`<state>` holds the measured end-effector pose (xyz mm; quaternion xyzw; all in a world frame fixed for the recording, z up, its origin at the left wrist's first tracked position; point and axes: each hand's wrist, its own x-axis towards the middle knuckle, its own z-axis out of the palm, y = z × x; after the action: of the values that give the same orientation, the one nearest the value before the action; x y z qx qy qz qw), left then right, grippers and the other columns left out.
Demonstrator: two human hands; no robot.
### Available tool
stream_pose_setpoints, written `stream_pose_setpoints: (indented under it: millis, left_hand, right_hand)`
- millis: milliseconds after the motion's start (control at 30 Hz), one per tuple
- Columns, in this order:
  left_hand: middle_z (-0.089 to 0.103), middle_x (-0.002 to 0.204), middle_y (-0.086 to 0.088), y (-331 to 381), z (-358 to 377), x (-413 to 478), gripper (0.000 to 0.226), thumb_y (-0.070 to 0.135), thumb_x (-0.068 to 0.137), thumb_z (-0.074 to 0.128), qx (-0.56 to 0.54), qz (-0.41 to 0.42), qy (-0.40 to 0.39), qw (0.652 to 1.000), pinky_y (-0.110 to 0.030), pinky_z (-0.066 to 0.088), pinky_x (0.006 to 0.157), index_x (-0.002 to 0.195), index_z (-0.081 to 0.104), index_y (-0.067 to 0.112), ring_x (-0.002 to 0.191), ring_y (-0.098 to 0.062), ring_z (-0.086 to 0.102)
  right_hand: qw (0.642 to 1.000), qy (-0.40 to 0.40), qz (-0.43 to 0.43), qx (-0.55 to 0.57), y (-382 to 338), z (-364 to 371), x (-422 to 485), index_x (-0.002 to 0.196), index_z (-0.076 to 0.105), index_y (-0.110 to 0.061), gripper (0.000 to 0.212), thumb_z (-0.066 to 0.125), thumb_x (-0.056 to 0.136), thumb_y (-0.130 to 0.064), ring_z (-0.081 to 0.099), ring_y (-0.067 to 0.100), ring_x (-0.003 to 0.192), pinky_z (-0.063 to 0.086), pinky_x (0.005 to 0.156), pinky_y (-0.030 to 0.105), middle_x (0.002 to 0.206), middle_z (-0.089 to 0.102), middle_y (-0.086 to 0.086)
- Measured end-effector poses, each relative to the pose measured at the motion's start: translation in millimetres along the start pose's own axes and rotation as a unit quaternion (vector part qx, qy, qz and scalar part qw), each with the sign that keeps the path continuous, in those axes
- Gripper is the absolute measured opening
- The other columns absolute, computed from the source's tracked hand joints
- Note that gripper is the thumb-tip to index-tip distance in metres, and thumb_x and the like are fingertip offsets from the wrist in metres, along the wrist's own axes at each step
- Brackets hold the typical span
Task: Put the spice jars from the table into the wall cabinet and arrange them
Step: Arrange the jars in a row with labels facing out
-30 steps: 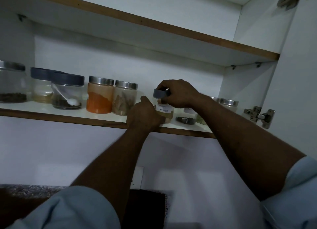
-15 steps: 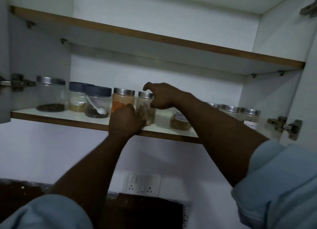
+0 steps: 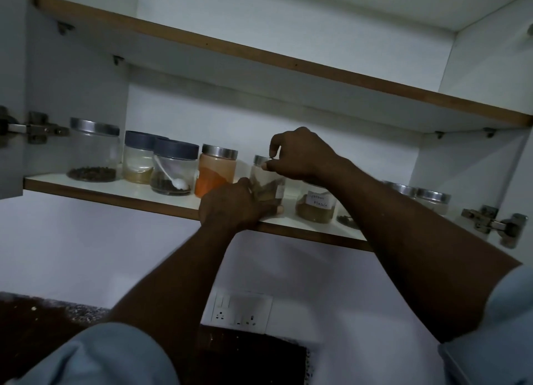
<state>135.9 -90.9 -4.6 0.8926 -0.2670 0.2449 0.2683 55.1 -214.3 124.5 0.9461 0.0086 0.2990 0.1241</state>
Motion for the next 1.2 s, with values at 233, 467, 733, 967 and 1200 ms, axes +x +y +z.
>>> stream_pose_setpoints:
  millis: [233, 467, 733, 967, 1200]
  left_hand:
    - [0.069, 0.089, 0.003, -1, 7, 1, 0.079, 0.083, 0.078, 0.044, -0.009, -0.003, 0.025, 1.000, -0.038, 0.055, 0.077, 0.128, 0.058, 0.024, 0.087, -0.021, 0.064]
    - [0.074, 0.104, 0.008, -4, 10, 0, 0.076, 0.084, 0.078, 0.045, -0.010, 0.020, 0.032, 0.999, -0.039, 0.056, 0.080, 0.130, 0.053, 0.030, 0.095, -0.020, 0.066]
    - [0.074, 0.108, 0.009, -2, 8, 1, 0.079, 0.084, 0.076, 0.047, -0.001, 0.023, 0.023, 0.999, -0.038, 0.056, 0.081, 0.136, 0.052, 0.033, 0.098, -0.018, 0.066]
    - [0.074, 0.110, 0.010, -4, 4, -4, 0.082, 0.084, 0.076, 0.050, -0.026, 0.022, 0.008, 0.999, -0.038, 0.057, 0.080, 0.138, 0.052, 0.031, 0.097, -0.016, 0.066]
    - [0.074, 0.109, 0.005, -6, -9, -10, 0.063, 0.067, 0.080, 0.067, -0.078, 0.010, 0.001, 0.997, -0.035, 0.055, 0.083, 0.125, 0.063, 0.024, 0.098, -0.016, 0.066]
  right_hand:
    - [0.999, 0.048, 0.018, 0.006, 12, 5, -14, 0.106, 0.078, -0.023, 0.038, 0.069, 0.083, -0.053, 0.063, 0.018, 0.098, 0.053, 0.087, 0.040, 0.099, 0.072, -0.005]
    - [0.998, 0.046, 0.026, 0.016, 13, 8, -21, 0.115, 0.076, -0.022, 0.037, 0.072, 0.085, -0.044, 0.062, 0.021, 0.104, 0.053, 0.090, 0.043, 0.110, 0.067, -0.001]
    - [0.996, 0.062, 0.032, 0.056, 17, 12, -23, 0.114, 0.077, -0.023, 0.035, 0.077, 0.084, -0.040, 0.061, 0.017, 0.098, 0.052, 0.086, 0.039, 0.102, 0.065, -0.003]
    - [0.994, 0.084, 0.046, 0.060, 9, 17, -15, 0.108, 0.078, -0.025, 0.037, 0.081, 0.078, -0.046, 0.062, 0.015, 0.094, 0.044, 0.076, 0.027, 0.096, 0.061, -0.007]
    - [0.998, 0.048, 0.041, 0.024, 5, 12, -14, 0.111, 0.073, -0.027, 0.040, 0.076, 0.081, -0.053, 0.062, 0.020, 0.102, 0.052, 0.086, 0.039, 0.108, 0.065, -0.002]
